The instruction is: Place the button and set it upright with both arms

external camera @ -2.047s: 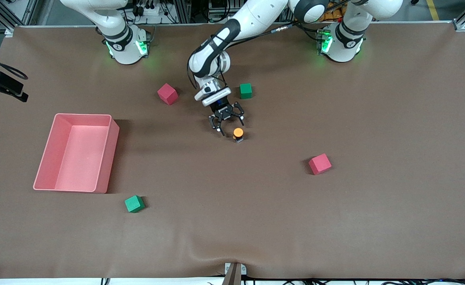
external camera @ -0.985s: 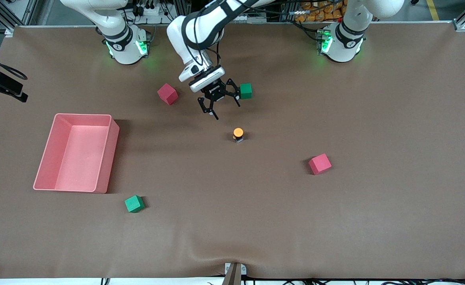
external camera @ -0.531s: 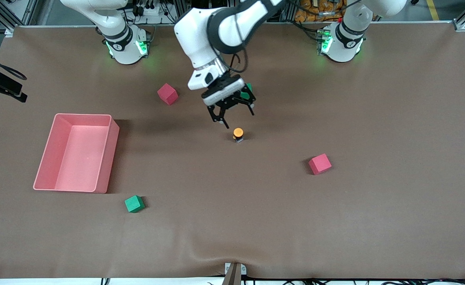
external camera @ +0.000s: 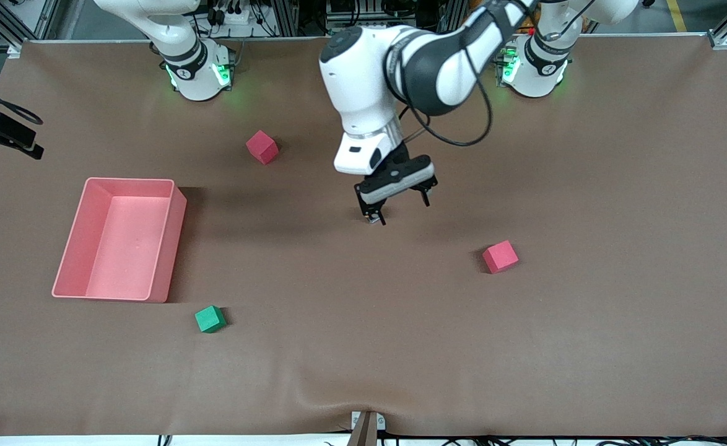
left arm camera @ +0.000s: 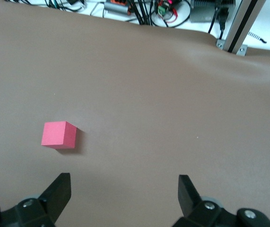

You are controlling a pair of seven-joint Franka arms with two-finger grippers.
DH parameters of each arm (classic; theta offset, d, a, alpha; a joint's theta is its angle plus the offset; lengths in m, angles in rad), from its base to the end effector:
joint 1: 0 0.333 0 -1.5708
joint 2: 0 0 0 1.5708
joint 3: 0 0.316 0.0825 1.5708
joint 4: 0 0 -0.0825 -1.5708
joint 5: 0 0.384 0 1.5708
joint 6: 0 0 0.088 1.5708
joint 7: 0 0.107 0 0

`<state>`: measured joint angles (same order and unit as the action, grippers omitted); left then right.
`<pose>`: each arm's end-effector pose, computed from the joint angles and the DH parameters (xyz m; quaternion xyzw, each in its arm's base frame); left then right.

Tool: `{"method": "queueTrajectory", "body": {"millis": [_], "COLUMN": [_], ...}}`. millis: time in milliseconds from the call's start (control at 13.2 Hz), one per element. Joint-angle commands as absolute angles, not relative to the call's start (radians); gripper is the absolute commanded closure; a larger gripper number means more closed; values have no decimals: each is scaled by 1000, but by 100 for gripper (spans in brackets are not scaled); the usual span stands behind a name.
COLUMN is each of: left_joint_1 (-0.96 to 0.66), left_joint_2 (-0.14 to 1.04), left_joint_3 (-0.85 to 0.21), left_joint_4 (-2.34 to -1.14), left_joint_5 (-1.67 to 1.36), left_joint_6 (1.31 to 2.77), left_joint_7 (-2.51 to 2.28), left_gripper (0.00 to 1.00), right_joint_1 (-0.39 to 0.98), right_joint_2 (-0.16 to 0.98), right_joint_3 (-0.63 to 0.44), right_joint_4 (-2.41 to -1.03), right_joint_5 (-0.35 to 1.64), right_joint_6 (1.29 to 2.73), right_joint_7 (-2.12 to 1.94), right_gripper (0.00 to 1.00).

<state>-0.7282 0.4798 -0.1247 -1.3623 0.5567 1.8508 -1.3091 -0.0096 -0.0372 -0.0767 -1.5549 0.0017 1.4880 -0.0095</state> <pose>0.5059 -0.4903 0.4567 -0.9593 -0.1535 -0.2119 0.1060 0.5325 -0.0467 0.6450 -0.9992 0.0383 0.0148 0.0030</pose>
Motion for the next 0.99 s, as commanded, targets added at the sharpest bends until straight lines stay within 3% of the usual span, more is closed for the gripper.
{"method": "queueTrajectory", "body": {"millis": [0,227,606,910], "left_joint_1": [-645,-435,-21,6], "left_joint_2": [404,368,342,282], "left_joint_3": [-152,-294,-639,-597], "left_joint_4": [-1393,-1394,-1394,-1391], "left_joint_5": [474,384,342,258], "left_joint_6": [1864,1862,1815,1715], "left_joint_7": [-1180,-1072,-899,-784], "left_gripper": [0,0,0,0], "right_joint_1": [-20,-17,-9,-9], "right_joint_2": [-31,-31,-32,-32], "right_joint_3": [-77,-75,-72,-72], "right_joint_4": [-1537,-1539,-1540,-1539], "right_joint_5": [3,3,3,3], "right_joint_6": [1473,1474,1462,1460], "right_joint_7": [-8,-6,-2,-8], "right_gripper": [0,0,0,0]}}
